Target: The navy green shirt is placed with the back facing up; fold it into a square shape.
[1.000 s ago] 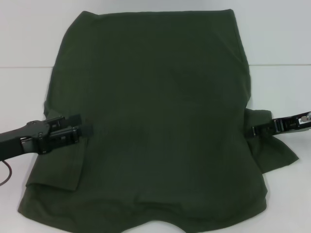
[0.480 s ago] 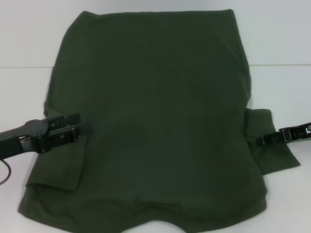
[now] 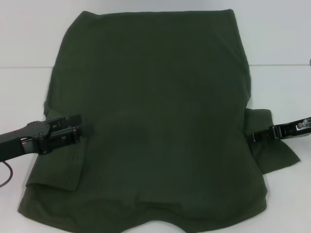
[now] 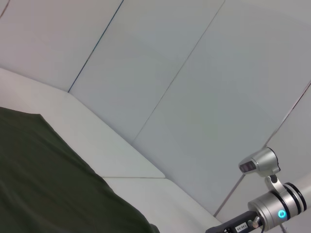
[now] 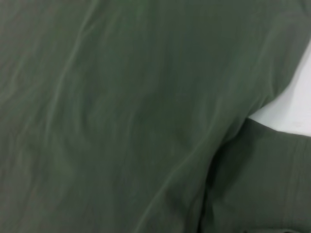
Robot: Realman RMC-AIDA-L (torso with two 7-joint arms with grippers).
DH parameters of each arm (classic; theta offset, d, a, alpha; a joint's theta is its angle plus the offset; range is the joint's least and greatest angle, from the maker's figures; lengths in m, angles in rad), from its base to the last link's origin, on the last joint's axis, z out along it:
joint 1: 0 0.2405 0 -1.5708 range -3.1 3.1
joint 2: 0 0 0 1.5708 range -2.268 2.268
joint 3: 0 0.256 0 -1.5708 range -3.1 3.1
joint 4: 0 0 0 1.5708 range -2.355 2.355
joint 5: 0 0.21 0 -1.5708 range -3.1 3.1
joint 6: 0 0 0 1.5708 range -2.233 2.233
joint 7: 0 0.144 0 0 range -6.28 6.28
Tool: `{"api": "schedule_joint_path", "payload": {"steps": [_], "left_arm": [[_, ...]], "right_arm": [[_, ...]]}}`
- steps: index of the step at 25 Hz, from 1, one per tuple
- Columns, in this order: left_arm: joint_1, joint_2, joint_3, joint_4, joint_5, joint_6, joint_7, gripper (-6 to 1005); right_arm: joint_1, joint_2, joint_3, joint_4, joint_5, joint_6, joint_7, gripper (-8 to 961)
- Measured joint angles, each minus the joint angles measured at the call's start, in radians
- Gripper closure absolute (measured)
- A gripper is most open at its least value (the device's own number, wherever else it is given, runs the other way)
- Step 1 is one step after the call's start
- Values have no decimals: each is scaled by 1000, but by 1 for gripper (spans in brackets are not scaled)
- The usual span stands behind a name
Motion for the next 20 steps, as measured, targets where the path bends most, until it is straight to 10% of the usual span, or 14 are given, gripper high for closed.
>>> {"api": "schedule_joint_path", "payload": {"steps": [20], "left_arm": [[6, -1, -25, 0, -3, 11, 0, 188]], "right_arm": [[-10, -7, 1, 2, -7, 27, 58, 430]]}}
